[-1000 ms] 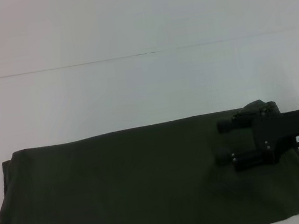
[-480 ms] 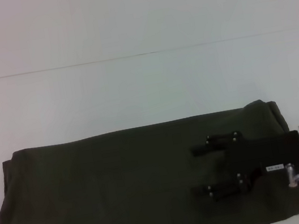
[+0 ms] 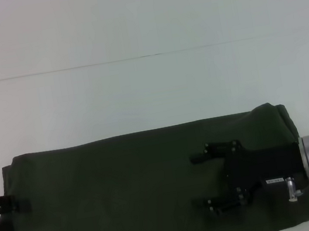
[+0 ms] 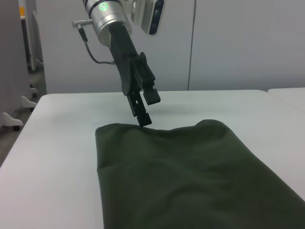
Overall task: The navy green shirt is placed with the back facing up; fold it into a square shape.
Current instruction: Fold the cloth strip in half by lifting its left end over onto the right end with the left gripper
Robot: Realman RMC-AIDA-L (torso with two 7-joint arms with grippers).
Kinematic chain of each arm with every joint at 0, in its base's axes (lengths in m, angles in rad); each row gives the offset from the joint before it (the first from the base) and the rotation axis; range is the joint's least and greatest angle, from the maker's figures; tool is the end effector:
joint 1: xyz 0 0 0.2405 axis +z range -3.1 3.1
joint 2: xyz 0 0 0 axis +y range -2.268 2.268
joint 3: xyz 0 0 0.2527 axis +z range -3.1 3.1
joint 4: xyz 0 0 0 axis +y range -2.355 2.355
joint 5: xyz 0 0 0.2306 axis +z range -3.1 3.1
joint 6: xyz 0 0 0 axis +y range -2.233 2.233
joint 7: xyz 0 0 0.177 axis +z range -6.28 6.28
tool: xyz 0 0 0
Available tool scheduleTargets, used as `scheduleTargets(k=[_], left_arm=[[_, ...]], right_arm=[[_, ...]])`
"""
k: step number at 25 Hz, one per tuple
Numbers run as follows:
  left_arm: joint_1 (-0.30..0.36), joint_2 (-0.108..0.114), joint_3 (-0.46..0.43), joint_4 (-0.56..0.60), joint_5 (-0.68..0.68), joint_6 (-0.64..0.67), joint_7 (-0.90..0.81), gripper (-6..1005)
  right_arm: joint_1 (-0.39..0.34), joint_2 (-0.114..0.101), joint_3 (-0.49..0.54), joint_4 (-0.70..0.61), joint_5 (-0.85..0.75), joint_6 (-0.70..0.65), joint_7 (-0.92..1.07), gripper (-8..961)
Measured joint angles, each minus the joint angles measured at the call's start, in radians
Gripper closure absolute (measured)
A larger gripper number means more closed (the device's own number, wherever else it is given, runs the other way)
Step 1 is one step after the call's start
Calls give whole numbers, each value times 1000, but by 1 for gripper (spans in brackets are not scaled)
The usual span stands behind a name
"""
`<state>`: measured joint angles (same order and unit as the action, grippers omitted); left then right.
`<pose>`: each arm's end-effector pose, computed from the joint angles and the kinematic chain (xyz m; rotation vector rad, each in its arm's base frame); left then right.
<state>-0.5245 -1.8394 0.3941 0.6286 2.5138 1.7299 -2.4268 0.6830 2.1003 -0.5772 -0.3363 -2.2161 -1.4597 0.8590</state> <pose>-0.3606 0.3202 0.0741 -2.0627 -2.1427 -0.3375 0.2466 0.3403 -0.1028 -2.9115 0.0933 0.5871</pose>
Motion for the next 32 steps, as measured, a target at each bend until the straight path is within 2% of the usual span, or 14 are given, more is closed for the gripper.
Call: scheduleTargets(k=[12,19,22,32], left_arm=[[5,-10,10,-5,2,-90,-2,133],[-1,-26,92,-13,17,-175,-5,134],[-2,-34,93,-7,26,-202,-5,133],[0,-35,87,1,24,-250,-6,138]], right_arm=[[7,1,-6,3,19,19,-32,48],[7,1,-5,4,20,24,-28,48],[7,1,-3,4,19,24,-26,48],[7,1,1,4,20,24,-25,47]])
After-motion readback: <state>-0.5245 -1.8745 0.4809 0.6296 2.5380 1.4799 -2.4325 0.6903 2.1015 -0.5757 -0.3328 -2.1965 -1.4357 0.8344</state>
